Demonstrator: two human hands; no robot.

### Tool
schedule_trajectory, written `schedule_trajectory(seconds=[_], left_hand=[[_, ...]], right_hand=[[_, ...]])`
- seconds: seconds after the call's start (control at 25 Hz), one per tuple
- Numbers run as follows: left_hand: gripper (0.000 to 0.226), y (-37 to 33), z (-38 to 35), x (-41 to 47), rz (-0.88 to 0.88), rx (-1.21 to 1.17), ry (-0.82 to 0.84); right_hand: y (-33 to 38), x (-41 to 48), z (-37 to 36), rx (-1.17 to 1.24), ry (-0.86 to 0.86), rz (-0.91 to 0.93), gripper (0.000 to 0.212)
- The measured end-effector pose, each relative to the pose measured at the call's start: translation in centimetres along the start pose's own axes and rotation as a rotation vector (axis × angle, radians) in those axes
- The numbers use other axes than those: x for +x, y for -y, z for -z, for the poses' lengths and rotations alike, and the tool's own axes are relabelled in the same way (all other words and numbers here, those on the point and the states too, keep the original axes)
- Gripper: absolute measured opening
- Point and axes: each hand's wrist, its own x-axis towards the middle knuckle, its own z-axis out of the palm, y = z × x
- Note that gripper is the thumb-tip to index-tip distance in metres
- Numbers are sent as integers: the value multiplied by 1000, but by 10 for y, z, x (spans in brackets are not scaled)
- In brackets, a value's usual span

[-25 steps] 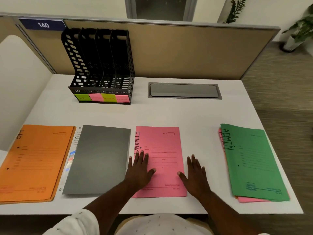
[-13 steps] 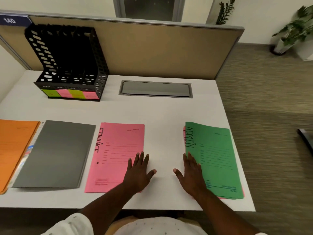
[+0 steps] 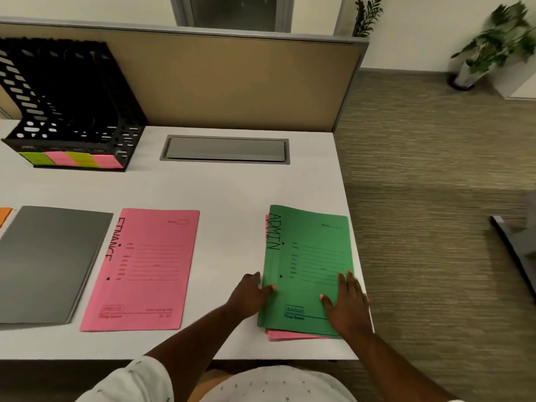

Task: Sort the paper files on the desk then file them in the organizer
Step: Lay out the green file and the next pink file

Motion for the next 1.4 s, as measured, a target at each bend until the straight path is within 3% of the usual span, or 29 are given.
schedule_trajectory(seconds=[0.16,0.32,0.6,0.76,0.96,1.16,1.4], left_hand=[[58,-27,-13,6,-1,-22,61],[53,-34,-28,13,-6,44,1],[44,-38,-32,12,-42,-45,-86],[54,-35,-28,10,-37,-157,-169],[53,-28,-10,6,32,-507,-58],[22,-9,9,-3,-3,-720,46],[22,31,47,-29,22,-880,30]], right_hand=[[-26,6,11,59,44,-98,85],[-37,12,16,140,57,-145,85],[-33,16,18,164,3,-181,89],[-27,13,18,145,-21,-193,90],[-14,5,13,159,-19,-215,88],[16,-6,4,110,-39,-149,79],[75,-8,-3,280,-112,-94,67]])
